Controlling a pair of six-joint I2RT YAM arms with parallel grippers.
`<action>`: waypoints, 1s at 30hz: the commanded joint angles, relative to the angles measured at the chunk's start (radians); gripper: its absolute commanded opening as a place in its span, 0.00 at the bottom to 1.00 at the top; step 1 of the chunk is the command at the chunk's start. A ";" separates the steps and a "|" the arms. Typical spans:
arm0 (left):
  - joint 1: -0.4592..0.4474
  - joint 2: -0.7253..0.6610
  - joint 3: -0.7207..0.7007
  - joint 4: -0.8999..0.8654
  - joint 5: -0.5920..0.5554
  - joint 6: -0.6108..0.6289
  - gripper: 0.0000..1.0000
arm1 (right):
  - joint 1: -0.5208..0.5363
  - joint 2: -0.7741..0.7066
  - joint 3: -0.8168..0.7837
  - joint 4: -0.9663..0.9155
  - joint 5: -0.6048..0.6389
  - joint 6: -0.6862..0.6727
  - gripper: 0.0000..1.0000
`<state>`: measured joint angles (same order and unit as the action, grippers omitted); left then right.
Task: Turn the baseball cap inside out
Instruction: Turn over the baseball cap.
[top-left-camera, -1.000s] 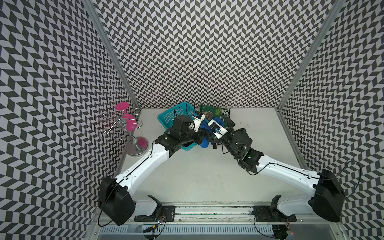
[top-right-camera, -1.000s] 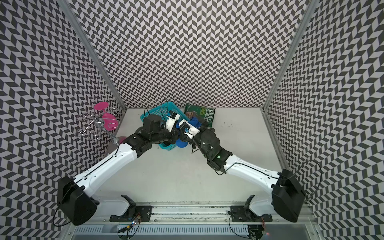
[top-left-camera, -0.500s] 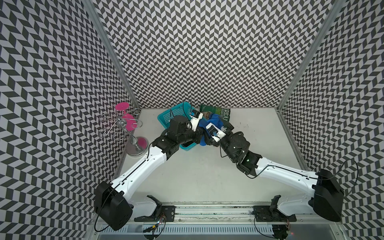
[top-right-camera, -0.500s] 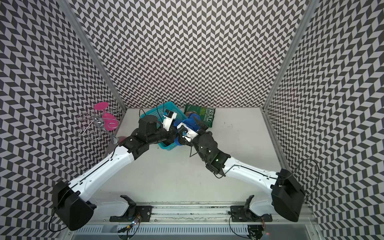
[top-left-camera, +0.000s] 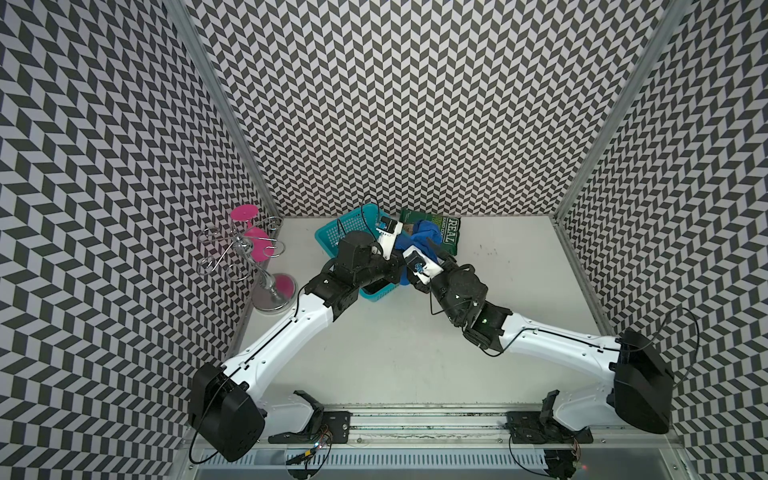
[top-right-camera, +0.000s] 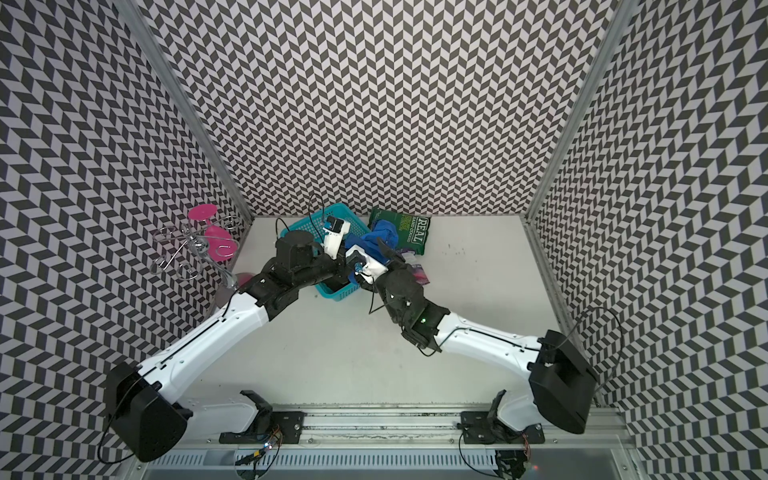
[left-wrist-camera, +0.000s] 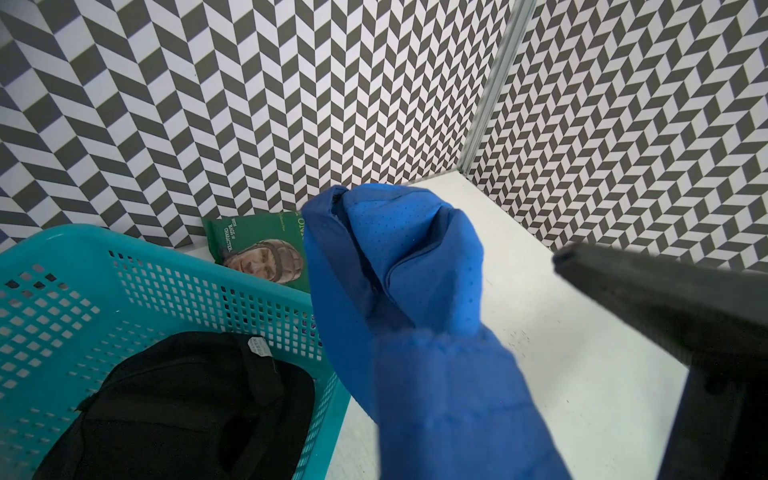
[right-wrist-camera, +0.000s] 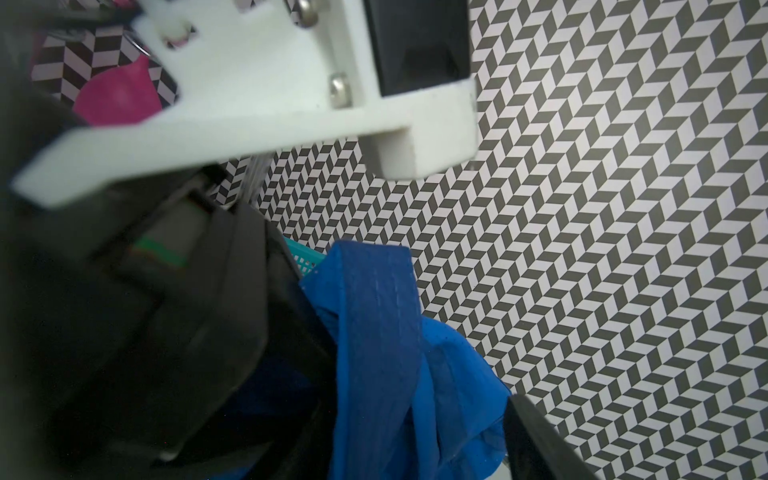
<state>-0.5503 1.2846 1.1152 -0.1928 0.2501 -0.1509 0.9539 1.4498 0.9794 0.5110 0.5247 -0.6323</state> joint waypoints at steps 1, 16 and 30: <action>-0.002 0.010 0.030 -0.098 0.031 0.000 0.00 | -0.048 0.011 0.039 0.107 0.145 -0.003 0.58; -0.002 0.078 0.094 -0.154 0.154 0.065 0.00 | -0.078 -0.040 -0.012 0.004 -0.131 0.053 0.64; 0.001 0.079 0.124 -0.284 0.134 0.268 0.00 | -0.079 -0.057 0.040 -0.159 -0.234 0.058 0.11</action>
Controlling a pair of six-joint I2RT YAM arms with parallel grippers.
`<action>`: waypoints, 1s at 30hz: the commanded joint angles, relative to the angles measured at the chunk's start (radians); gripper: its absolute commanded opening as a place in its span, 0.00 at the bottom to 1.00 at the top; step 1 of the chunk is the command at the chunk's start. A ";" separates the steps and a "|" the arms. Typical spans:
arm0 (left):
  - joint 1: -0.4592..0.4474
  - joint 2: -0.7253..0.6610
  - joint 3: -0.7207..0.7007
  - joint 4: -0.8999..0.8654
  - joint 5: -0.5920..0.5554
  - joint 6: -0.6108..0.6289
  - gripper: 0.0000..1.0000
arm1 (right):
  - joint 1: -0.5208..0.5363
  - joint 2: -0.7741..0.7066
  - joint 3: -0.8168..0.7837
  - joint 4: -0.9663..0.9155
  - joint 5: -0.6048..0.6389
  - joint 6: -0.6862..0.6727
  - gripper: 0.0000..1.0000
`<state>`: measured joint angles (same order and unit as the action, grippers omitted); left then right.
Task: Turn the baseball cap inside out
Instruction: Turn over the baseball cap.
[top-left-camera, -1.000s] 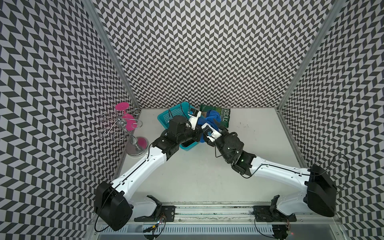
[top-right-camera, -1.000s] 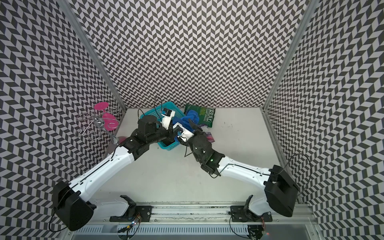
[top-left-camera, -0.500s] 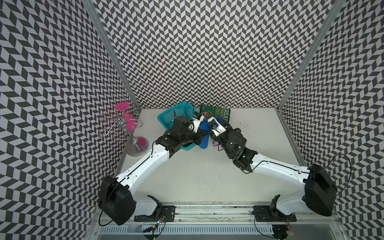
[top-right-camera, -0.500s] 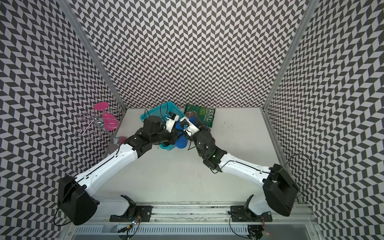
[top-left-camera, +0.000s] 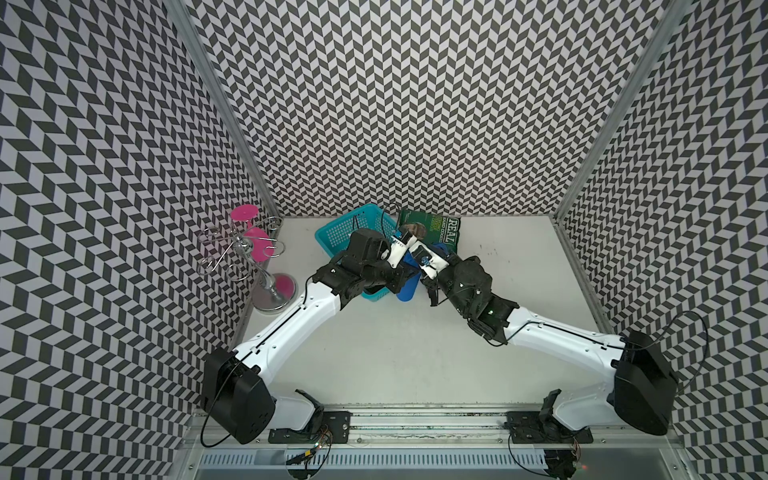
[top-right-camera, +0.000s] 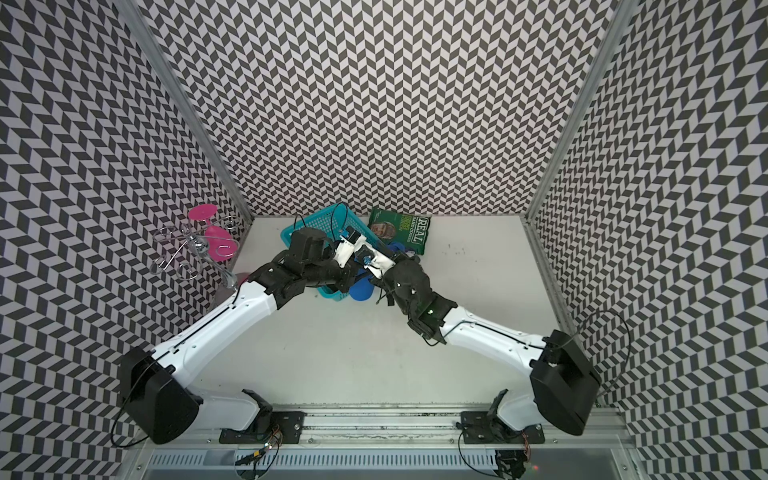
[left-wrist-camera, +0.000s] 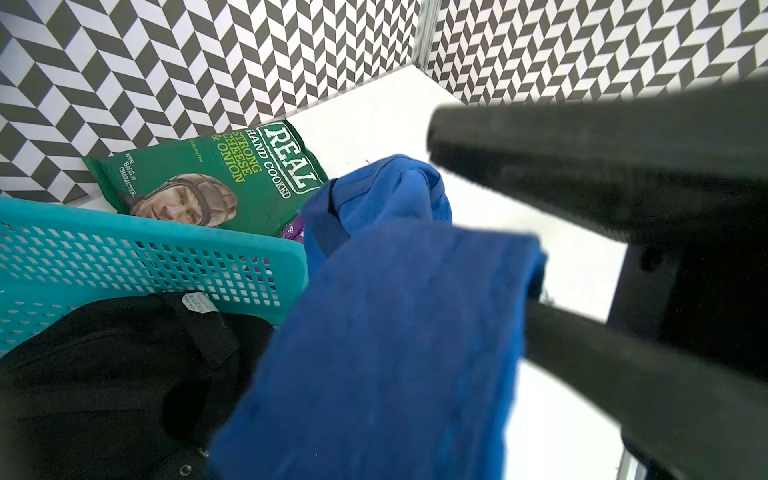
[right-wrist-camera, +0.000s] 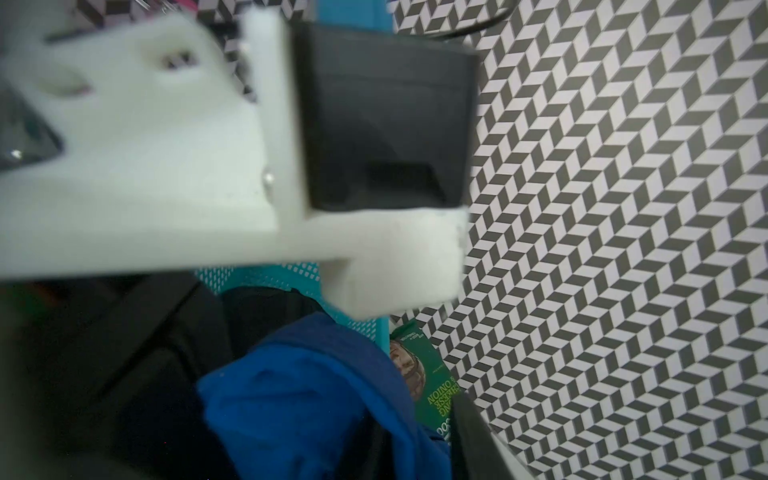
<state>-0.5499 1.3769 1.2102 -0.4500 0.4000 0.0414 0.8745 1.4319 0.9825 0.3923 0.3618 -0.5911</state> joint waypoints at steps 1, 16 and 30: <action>0.001 -0.020 0.025 -0.029 -0.026 0.094 0.00 | 0.000 -0.043 0.047 -0.078 -0.100 0.023 0.04; 0.023 -0.062 -0.049 0.051 -0.137 0.259 0.07 | -0.136 -0.082 0.253 -0.834 -0.896 0.300 0.00; 0.071 0.019 -0.129 0.299 0.068 0.094 0.56 | -0.350 -0.090 0.176 -0.638 -1.391 0.617 0.00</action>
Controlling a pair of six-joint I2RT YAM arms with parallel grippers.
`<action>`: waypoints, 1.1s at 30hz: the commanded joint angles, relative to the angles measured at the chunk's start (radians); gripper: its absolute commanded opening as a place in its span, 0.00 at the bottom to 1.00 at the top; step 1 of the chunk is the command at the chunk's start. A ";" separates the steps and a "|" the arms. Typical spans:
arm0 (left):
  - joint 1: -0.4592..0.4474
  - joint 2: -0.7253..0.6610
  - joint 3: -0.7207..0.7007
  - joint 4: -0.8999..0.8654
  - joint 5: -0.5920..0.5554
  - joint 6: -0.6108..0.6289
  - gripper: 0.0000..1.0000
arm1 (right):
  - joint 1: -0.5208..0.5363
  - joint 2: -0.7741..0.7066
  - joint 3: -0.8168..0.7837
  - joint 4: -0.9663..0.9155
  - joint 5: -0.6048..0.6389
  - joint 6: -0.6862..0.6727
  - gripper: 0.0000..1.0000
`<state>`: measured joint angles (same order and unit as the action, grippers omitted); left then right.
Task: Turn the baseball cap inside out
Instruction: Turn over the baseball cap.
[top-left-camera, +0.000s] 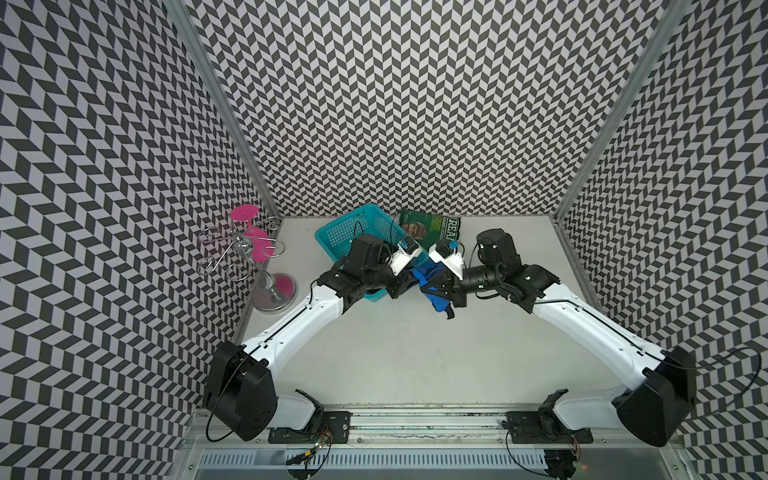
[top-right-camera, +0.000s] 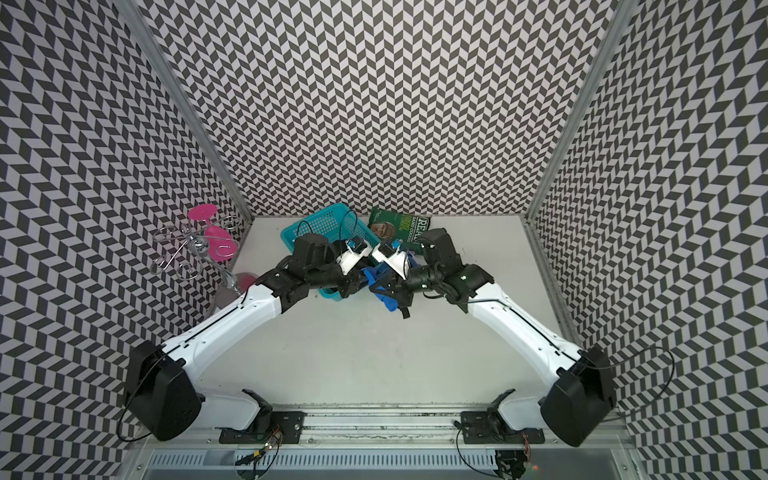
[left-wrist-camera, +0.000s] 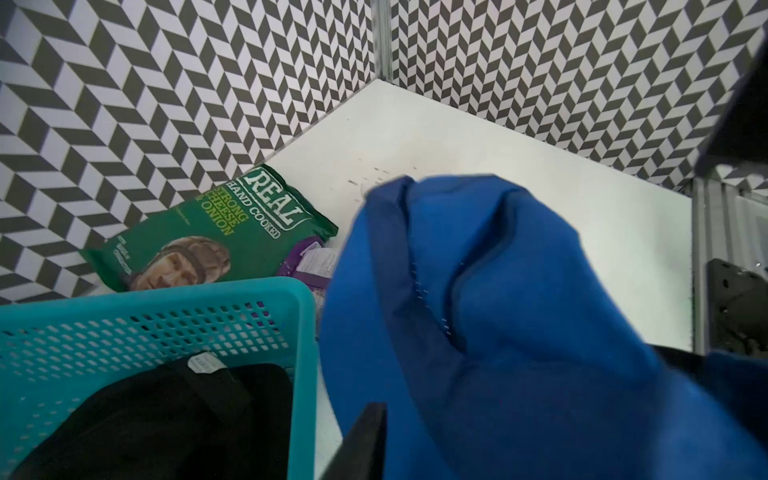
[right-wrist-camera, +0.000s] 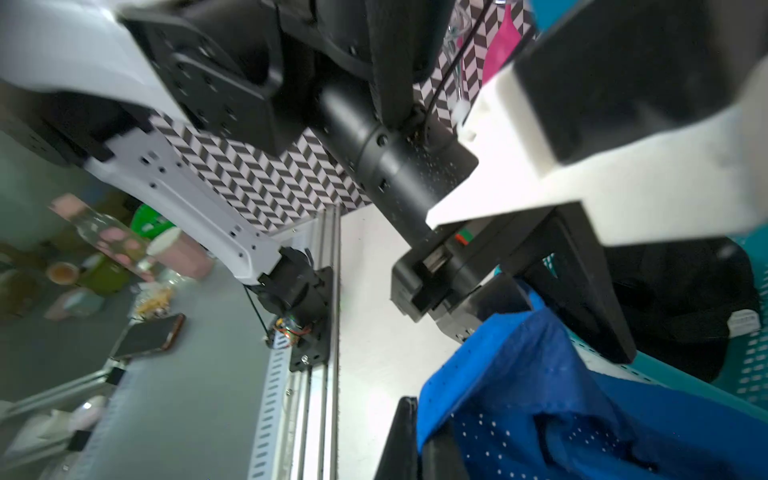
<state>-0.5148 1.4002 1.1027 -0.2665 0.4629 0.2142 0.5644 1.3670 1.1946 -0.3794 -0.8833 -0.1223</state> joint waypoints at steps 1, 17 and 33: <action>0.043 -0.013 -0.036 0.125 -0.002 -0.093 0.63 | -0.055 -0.036 -0.054 0.187 -0.146 0.198 0.00; 0.049 -0.344 -0.226 0.229 0.115 -0.187 0.98 | -0.147 -0.022 -0.086 0.371 -0.211 0.403 0.00; -0.045 -0.135 -0.194 0.521 0.507 -0.446 0.65 | -0.147 -0.056 -0.064 0.409 -0.290 0.462 0.00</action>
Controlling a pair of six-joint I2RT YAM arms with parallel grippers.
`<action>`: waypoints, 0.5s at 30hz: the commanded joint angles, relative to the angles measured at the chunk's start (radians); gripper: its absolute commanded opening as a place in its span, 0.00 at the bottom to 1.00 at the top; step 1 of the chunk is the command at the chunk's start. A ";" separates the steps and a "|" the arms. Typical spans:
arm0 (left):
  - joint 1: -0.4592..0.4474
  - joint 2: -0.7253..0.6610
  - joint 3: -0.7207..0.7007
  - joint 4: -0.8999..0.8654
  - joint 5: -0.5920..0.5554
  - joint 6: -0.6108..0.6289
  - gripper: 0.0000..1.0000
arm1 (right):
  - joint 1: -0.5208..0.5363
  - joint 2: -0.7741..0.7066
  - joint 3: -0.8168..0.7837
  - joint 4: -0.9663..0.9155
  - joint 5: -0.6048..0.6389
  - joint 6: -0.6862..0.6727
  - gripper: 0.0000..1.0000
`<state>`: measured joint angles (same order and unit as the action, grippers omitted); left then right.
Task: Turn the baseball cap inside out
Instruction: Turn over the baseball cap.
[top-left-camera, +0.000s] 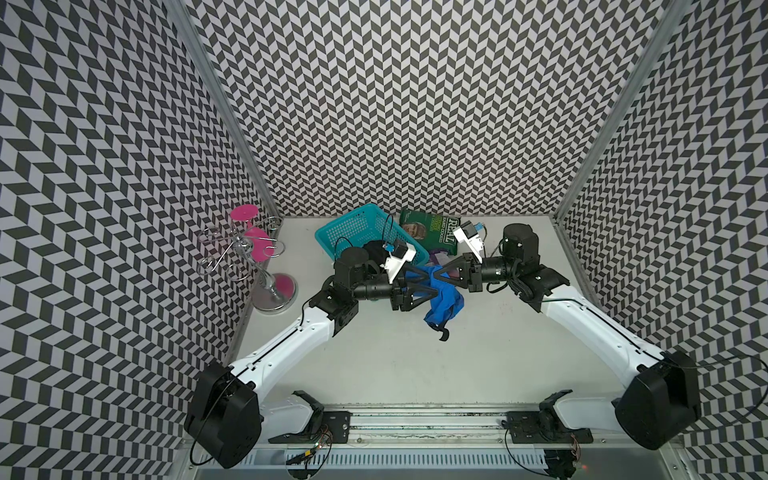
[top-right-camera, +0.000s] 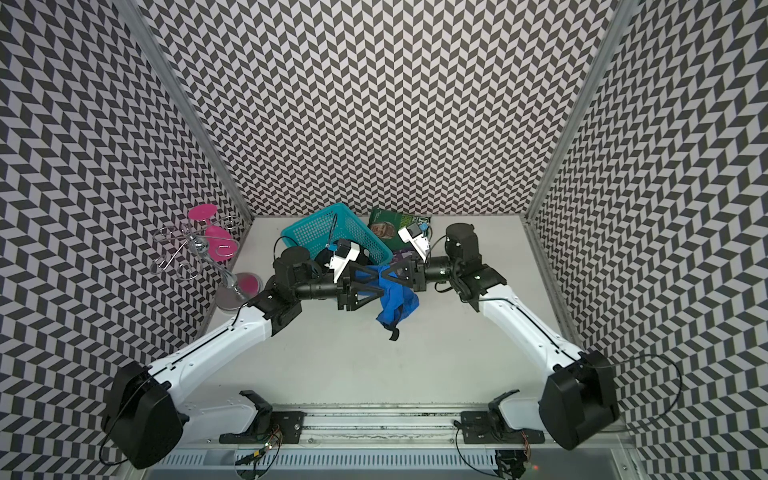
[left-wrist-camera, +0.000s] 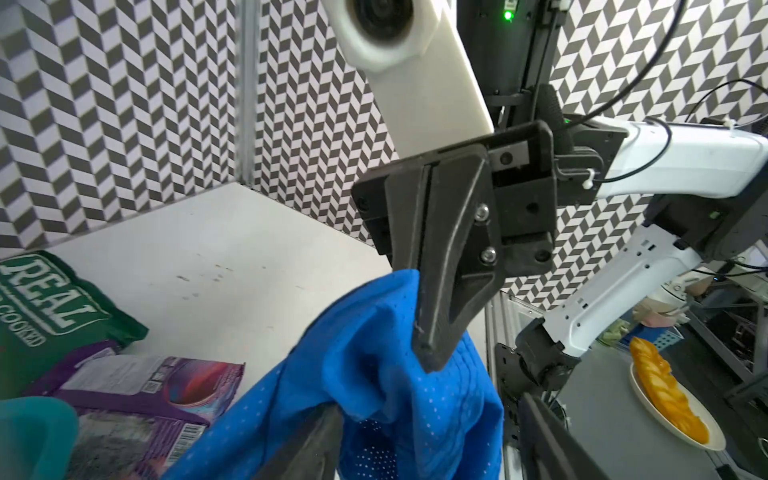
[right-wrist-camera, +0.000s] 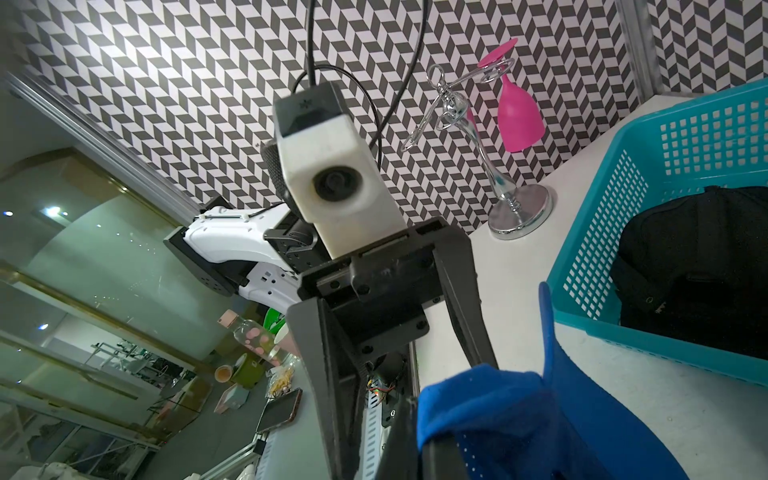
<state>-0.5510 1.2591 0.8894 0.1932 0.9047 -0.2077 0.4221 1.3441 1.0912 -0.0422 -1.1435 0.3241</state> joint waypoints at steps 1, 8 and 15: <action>-0.013 0.011 0.020 0.063 0.072 -0.024 0.63 | -0.005 -0.033 0.043 0.068 -0.031 0.015 0.00; -0.019 0.035 0.022 0.047 0.071 -0.016 0.40 | -0.005 -0.032 0.068 0.053 -0.034 0.011 0.00; -0.024 0.034 0.007 0.122 0.045 -0.076 0.12 | -0.005 -0.029 0.068 0.024 -0.008 -0.008 0.04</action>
<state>-0.5694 1.2922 0.8902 0.2428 0.9543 -0.2539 0.4221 1.3403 1.1347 -0.0406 -1.1580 0.3325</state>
